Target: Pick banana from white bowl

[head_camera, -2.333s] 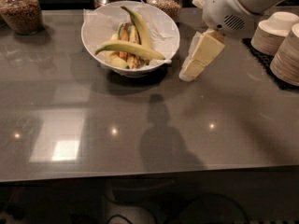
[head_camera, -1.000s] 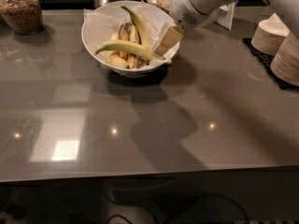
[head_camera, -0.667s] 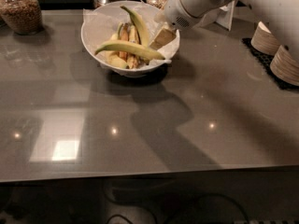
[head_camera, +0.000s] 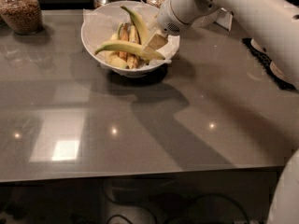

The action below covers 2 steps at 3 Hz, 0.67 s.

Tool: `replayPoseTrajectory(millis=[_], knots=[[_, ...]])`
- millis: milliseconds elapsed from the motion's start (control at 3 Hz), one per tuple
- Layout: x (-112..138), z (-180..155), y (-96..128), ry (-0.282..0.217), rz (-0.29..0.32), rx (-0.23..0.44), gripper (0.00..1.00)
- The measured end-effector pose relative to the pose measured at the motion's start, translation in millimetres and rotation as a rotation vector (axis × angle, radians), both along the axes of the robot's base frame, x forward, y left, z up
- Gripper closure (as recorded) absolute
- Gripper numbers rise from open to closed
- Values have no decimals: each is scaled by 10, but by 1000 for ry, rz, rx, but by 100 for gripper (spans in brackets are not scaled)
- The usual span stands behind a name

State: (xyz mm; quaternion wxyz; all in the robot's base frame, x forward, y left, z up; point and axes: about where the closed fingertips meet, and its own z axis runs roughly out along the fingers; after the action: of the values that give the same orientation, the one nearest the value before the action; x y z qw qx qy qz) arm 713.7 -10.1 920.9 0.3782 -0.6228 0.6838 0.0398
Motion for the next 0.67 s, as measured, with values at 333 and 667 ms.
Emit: replayPoseTrajectory(millis=[333,667], knots=[[23,-55,158,32,13,26,43],[32,-47,268,54,16,47,45]])
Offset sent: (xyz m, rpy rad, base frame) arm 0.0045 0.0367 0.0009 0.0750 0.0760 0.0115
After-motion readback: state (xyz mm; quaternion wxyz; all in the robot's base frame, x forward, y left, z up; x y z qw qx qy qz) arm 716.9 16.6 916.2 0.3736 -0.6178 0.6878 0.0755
